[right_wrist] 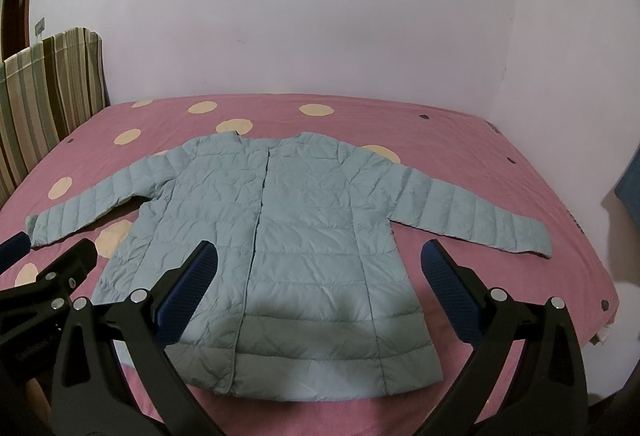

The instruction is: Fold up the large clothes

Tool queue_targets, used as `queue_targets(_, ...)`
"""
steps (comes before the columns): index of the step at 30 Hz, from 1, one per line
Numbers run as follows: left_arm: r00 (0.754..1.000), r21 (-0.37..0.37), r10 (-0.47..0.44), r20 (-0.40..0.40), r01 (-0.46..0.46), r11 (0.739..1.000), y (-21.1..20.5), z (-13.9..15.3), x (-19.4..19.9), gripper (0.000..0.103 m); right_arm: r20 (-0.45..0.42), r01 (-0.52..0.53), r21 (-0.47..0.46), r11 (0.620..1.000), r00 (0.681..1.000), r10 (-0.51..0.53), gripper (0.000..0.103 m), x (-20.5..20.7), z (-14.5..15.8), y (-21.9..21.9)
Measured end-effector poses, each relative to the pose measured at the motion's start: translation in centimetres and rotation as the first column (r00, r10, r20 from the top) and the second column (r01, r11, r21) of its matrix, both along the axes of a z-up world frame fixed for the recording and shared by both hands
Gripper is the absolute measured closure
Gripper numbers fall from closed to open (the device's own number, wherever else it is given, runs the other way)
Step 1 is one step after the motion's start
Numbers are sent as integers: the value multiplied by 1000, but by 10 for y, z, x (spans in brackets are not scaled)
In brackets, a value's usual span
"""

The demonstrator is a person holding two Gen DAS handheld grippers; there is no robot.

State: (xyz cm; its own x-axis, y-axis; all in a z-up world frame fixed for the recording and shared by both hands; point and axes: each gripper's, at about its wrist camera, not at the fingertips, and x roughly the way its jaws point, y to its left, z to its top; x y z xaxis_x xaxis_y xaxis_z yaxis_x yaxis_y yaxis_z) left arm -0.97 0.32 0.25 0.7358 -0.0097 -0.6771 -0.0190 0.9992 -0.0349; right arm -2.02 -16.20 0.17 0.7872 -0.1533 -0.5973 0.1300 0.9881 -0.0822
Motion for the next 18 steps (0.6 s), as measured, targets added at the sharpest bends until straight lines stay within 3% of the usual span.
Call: queue_targets(18, 1000, -1, 0, 1, 0, 1000, 1, -3, -1, 4, 1, -1, -2, 1000, 1000, 1, 2, -1, 0, 1)
